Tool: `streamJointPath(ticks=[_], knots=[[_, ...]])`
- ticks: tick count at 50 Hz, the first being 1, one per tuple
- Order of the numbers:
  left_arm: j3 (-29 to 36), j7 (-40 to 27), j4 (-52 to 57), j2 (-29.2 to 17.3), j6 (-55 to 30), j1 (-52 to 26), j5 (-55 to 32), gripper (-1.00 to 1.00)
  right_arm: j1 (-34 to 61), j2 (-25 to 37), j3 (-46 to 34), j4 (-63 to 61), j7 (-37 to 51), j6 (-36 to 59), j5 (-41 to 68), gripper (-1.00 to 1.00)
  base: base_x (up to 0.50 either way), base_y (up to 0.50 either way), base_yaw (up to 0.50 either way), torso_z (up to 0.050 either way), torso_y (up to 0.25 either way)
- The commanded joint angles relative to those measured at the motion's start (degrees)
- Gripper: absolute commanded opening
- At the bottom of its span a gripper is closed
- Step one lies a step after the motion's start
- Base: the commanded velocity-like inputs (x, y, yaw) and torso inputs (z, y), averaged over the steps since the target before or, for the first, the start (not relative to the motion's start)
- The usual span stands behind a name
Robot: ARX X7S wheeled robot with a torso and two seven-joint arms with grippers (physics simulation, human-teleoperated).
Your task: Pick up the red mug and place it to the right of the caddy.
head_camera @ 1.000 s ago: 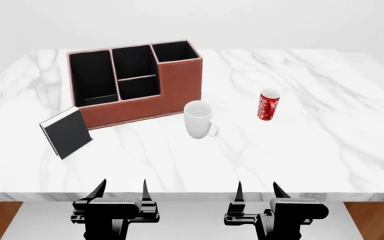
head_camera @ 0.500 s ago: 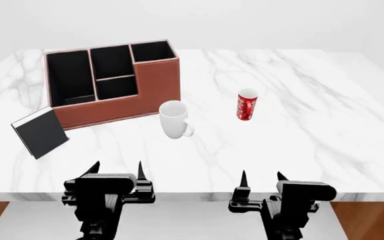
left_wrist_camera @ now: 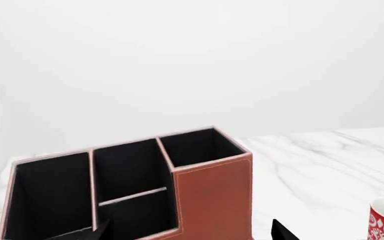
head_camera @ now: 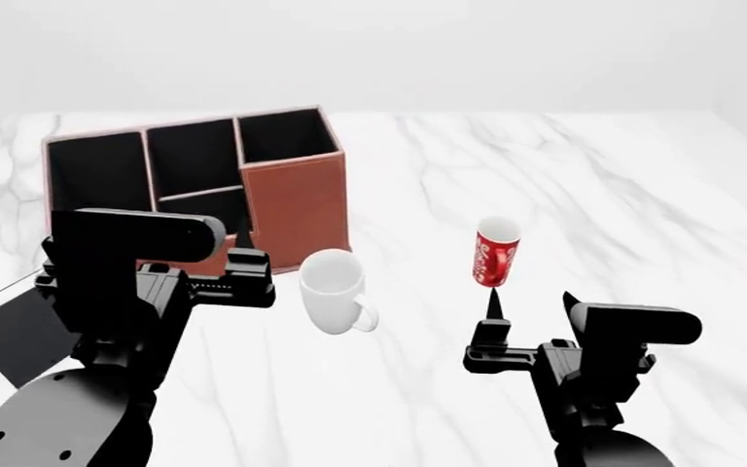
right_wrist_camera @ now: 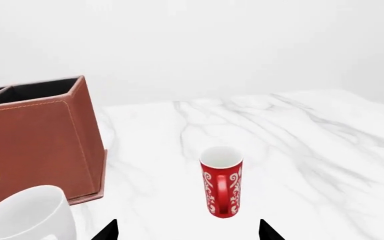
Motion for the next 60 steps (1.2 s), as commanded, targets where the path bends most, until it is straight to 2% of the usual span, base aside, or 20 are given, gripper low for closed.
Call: streamJointPath(ticks=[1,38,45,50,55,60], knots=[[0.29,-0.84,2.5,-0.73,-4.28,-2.08,-1.12,1.0,0.53,0.48,0.03,-0.32,0.28,0.86,0.7,1.0,0.5,0.0,0.0,0.0,0.0],[-0.16,-2.06,3.22,-1.28,-5.27,-2.9,-2.81,1.0,0.0,1.53,-1.3,0.92,-0.38,-0.4,1.93,1.0,0.5,0.0,0.0,0.0,0.001],[-0.38,-2.19,3.5,-1.31,-5.49,-3.0,-3.28,1.0,0.01,1.8,-1.45,1.73,0.01,-0.96,1.39,1.0,0.0,0.0,0.0,0.0,0.002],[-0.21,-2.32,3.41,-1.48,-5.18,-2.85,-3.46,1.0,-0.15,2.01,0.16,0.64,1.17,1.96,3.15,1.0,0.0,0.0,0.0,0.0,0.0],[-0.36,-2.43,3.45,-1.53,-4.95,-2.59,-3.69,1.0,-3.33,3.38,0.84,-1.57,1.04,1.22,3.08,1.0,0.0,0.0,0.0,0.0,0.0],[-0.36,-2.57,3.41,-1.68,-4.54,-2.1,-3.82,1.0,-8.86,4.77,5.11,-3.47,0.73,-1.36,4.15,1.0,0.0,0.0,0.0,0.0,0.0]])
